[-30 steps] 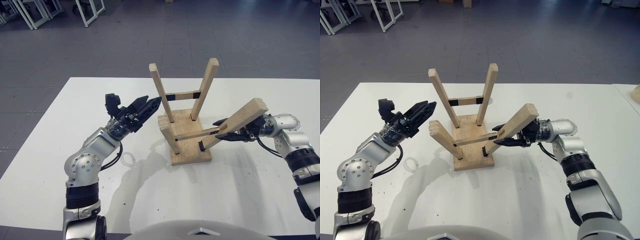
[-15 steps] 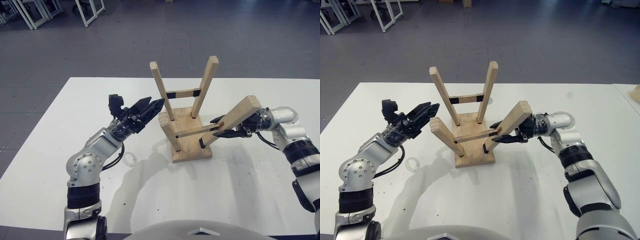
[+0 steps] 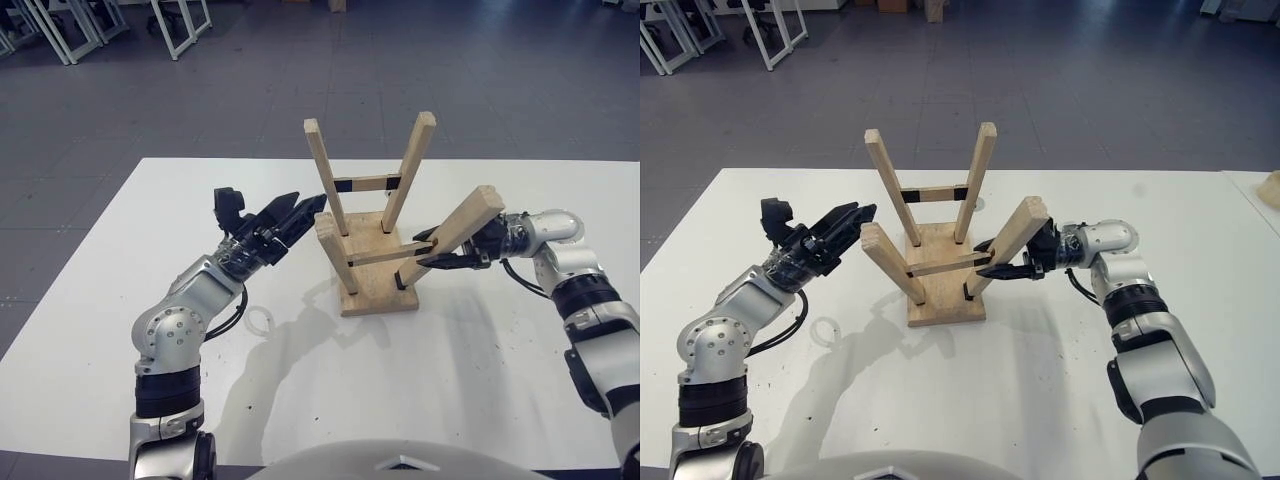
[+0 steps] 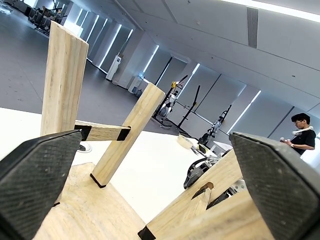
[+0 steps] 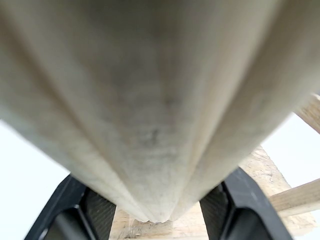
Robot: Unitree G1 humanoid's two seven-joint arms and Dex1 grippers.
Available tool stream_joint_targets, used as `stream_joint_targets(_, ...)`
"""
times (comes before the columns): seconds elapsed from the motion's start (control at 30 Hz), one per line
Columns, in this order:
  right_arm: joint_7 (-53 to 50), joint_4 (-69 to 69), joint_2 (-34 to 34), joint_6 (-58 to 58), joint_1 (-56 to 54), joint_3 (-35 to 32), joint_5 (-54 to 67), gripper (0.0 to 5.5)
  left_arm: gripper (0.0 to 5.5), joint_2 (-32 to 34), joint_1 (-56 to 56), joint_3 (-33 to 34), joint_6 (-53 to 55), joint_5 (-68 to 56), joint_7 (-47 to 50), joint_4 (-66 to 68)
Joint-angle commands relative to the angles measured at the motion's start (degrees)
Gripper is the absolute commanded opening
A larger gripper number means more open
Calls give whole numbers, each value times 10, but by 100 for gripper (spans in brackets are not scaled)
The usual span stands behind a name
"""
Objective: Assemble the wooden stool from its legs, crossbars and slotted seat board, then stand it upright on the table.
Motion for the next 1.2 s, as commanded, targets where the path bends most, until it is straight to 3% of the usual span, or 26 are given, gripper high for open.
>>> stream_joint_targets(0.03,-16,6,-2,-1,36,24,-115,204,548,-5,-1,-8,1,4,0,-13)
stream_joint_targets(0.17,-113,-29,-1,38,66,39,-175,204,548,-5,-2,-2,-8,11,6,-8)
stream_joint_targets(0.4,-315,-161,-4,212,152,49,-209,204,548,39,-67,79,-66,86,88,45)
stream_joint_targets(0.6,-430,-302,-7,356,215,38,-168,204,548,61,-162,127,-17,-15,171,-37)
stream_joint_targets(0.8,-474,-340,2,396,215,31,-156,203,550,-5,-256,-11,65,-77,349,-163)
stream_joint_targets(1.03,-481,-343,8,387,208,46,-178,203,550,-106,-204,-235,113,105,477,-143)
stream_joint_targets(1.17,-487,-346,16,386,204,44,-178,203,550,-139,-170,-260,99,198,510,-89)
stream_joint_targets(1.2,-488,-346,18,385,204,44,-178,203,521,-154,-170,-256,86,219,516,-73)
